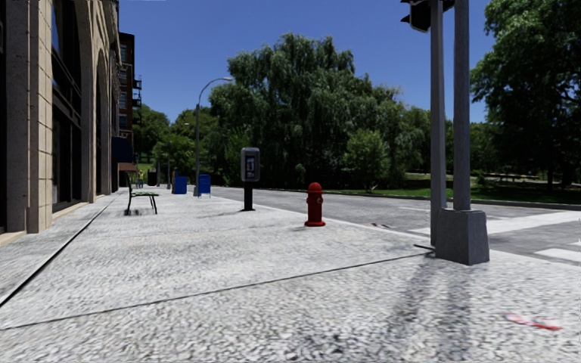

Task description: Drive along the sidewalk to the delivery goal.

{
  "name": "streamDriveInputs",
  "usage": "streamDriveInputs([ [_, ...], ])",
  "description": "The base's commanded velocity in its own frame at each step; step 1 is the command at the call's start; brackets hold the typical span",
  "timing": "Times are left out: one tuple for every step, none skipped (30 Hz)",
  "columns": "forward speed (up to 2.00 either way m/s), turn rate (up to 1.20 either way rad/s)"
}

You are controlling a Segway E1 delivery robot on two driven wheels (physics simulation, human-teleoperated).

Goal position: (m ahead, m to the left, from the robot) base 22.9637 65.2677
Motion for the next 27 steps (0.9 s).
streamDriveInputs([
  [2.00,0.39],
  [2.00,0.39],
  [2.00,0.40],
  [2.00,0.40],
  [2.00,0.40],
  [2.00,0.40],
  [2.00,0.41],
  [2.00,0.41],
  [2.00,0.41],
  [2.00,0.41],
  [2.00,0.42],
  [2.00,0.42],
  [2.00,0.44],
  [2.00,0.44],
  [2.00,0.45],
  [2.00,0.45],
  [2.00,0.45],
  [2.00,0.45],
  [2.00,0.45],
  [2.00,0.45],
  [2.00,0.45],
  [2.00,0.45],
  [2.00,0.45],
  [2.00,0.45],
  [2.00,0.34],
  [2.00,0.34],
  [2.00,0.00],
])
